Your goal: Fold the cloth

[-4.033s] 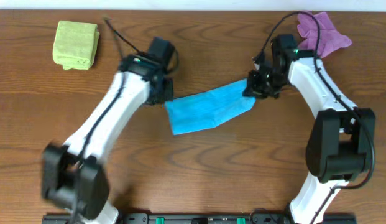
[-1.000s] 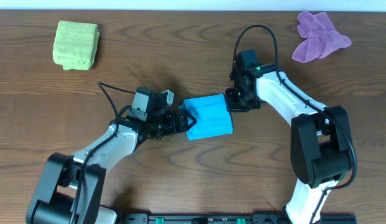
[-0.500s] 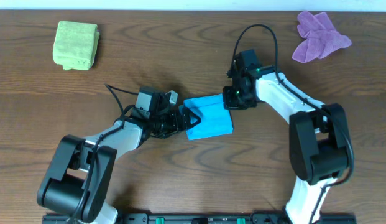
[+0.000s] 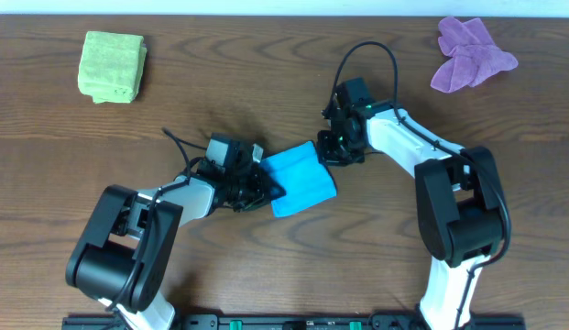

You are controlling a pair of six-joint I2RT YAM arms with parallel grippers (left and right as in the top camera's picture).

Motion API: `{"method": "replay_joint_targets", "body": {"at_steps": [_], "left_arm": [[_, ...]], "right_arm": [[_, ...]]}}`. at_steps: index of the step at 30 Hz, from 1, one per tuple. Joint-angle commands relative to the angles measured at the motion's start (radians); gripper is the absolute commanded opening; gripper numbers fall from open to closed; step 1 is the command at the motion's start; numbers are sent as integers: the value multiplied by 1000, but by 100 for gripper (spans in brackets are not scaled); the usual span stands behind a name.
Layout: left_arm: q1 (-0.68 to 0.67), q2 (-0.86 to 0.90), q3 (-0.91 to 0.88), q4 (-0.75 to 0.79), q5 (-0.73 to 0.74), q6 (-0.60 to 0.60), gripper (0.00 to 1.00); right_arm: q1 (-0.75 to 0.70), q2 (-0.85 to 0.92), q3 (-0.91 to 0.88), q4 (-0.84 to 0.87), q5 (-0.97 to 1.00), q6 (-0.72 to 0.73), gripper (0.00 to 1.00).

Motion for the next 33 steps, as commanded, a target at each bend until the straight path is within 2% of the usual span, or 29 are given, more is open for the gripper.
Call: {"method": "replay_joint_targets", "body": {"at_steps": [1, 5, 10, 16, 20, 25, 29, 33], "left_arm": [[-1, 16, -11, 3, -28, -2, 6], [11, -10, 19, 34, -14, -5, 6], [71, -164, 209, 25, -52, 0, 6], [308, -282, 423, 18, -87, -5, 5], [483, -292, 448, 16, -77, -52, 6], [702, -291, 448, -14, -80, -53, 5], [789, -289, 448, -15, -109, 0, 6], [802, -259, 448, -24, -203, 12, 6]], "right_arm": [[-34, 26, 12, -39, 15, 9, 1], [-78, 9, 83, -158, 57, -50, 2], [-108, -49, 203, -324, 161, -130, 1], [-108, -160, 227, -362, 178, -159, 1], [-108, -202, 227, -362, 178, -167, 2], [-106, -215, 227, -377, 177, -167, 2], [-106, -215, 227, -392, 177, -167, 1], [-103, -215, 227, -411, 170, -166, 1]]}}
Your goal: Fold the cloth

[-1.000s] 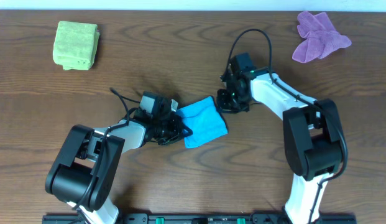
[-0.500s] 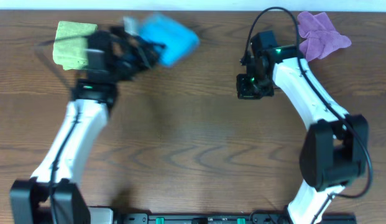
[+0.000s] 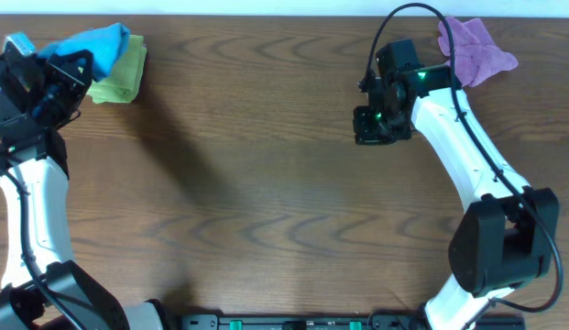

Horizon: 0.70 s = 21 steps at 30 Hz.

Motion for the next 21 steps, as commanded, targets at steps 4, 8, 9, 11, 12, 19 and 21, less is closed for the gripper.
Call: {"method": "replay_joint_targets", "body": {"at_steps": [4, 8, 9, 11, 12, 19, 21], "left_arm": [[-1, 116, 4, 109, -27, 33, 6], [-1, 226, 15, 248, 46, 33, 5], [-1, 251, 26, 256, 50, 34, 6], [-1, 299, 66, 256, 77, 67, 5], [-2, 333, 101, 255, 118, 89, 5], [-2, 459, 299, 132, 189, 215, 5], [-2, 460, 319, 114, 188, 273, 5]], "right_arm": [[14, -16, 18, -20, -1, -14, 2], [30, -16, 18, -25, -1, -14, 1], [32, -16, 18, -25, -2, -14, 1], [41, -16, 18, -25, -1, -14, 2], [47, -16, 18, -25, -1, -13, 2], [71, -16, 18, -24, -1, -3, 1], [71, -16, 18, -24, -1, 6, 2]]}}
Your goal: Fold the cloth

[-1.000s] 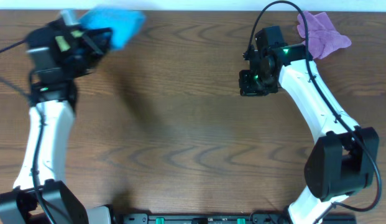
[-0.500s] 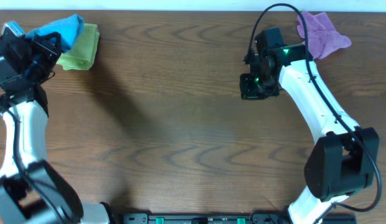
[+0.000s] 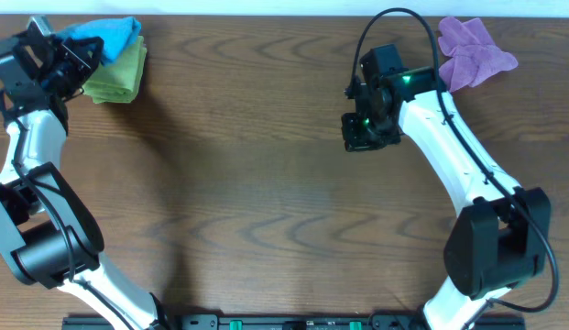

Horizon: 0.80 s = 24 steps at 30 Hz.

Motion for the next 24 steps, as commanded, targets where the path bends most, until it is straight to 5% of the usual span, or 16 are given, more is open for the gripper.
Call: {"method": "replay_joint_targets", "body": {"at_steps": [1, 14, 24], "left_arm": [[1, 8, 54, -23, 26, 132, 5], [-12, 111, 158, -76, -30, 310, 5], [-20, 187, 188, -85, -24, 304, 6]], "right_arm": [[6, -16, 18, 2, -2, 9, 2], [6, -16, 18, 2, -2, 32, 1], [6, -16, 18, 19, -2, 66, 2]]}}
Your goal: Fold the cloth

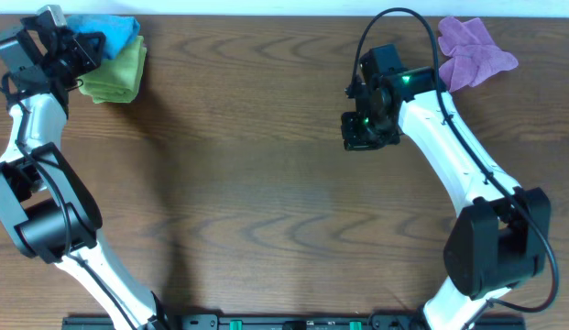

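The blue cloth [110,29], folded into a small bundle, lies on the back edge of a folded green cloth [119,73] at the table's far left corner. My left gripper [84,46] is at the blue cloth's left end, and its fingers look spread, so it reads as open. My right gripper [362,139] hangs over bare table right of centre, pointing down, open, with nothing in it.
A crumpled purple cloth [472,50] lies at the far right corner, just behind my right arm. The brown wooden table [266,211] spreads between the two arms. The table's back edge runs close behind the green and blue cloths.
The blue cloth has shifted slightly toward the back edge and lies flatter on the green cloth. My left gripper has turned a little and now looks open. The right arm has barely moved.
Both grippers were at the folded blue cloth in the table's middle. Then my left gripper held it high at the far left, near the green cloth, and my right gripper had withdrawn to the right. The blue cloth then came over the green cloth, where it now rests.
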You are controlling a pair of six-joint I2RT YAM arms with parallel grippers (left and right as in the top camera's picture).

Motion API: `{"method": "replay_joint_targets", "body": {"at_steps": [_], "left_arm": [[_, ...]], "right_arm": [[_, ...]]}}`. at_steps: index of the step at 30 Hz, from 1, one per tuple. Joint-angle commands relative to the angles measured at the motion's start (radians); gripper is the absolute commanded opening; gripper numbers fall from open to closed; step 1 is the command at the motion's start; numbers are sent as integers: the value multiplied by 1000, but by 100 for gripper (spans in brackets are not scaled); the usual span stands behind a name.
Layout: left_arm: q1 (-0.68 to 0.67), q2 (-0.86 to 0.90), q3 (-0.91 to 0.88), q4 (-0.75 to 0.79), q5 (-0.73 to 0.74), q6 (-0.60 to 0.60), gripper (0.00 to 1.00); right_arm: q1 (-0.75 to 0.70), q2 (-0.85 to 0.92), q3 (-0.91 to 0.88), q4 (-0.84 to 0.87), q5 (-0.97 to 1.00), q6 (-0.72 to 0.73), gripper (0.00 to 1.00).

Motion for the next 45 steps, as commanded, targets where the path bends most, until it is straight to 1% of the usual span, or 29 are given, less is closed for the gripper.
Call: {"method": "replay_joint_targets", "body": {"at_steps": [1, 3, 5, 13, 15, 20, 21, 22, 23, 25, 26, 27, 28, 29, 36, 40, 45], "left_arm": [[-6, 26, 28, -11, 13, 20, 6], [-6, 31, 28, -27, 9, 10, 6], [-5, 32, 28, -59, -15, -27, 6], [-4, 32, 28, -172, -16, -121, 6], [-3, 32, 28, -185, -16, -122, 6], [5, 32, 28, -211, -39, -169, 6], [9, 32, 28, -212, -39, -169, 13], [14, 32, 28, -215, -38, -170, 29], [17, 32, 28, -221, -39, -172, 41], [31, 32, 28, -232, -42, -181, 51], [36, 32, 28, -233, -41, -181, 62], [44, 32, 28, -236, -41, -182, 81], [50, 32, 28, -240, -41, -187, 92], [56, 32, 28, -245, -40, -197, 96], [70, 30, 28, -315, -19, -206, 95], [71, 27, 28, -345, 32, -206, 95], [79, 4, 28, -396, 42, -193, 96]], "right_arm": [[6, -16, 17, 8, -1, 30, 2], [6, -16, 17, 11, -1, 30, 2], [6, -16, 17, 13, -1, 30, 1], [6, -16, 17, 30, -1, 31, 1], [6, -16, 17, 29, -2, 31, 2], [13, -16, 17, 28, -2, 30, 1], [18, -16, 17, 28, -2, 30, 2], [23, -16, 17, 29, -2, 30, 2], [27, -16, 17, 29, -1, 30, 1], [38, -16, 17, 31, -1, 30, 2], [42, -16, 17, 32, -1, 30, 1], [45, -16, 17, 32, -1, 30, 2], [45, -16, 17, 32, -1, 30, 1], [46, -16, 17, 32, -1, 30, 2], [46, -16, 17, 36, -1, 30, 2], [46, -16, 17, 37, -1, 30, 2], [56, -16, 17, 36, -1, 30, 2]]}}
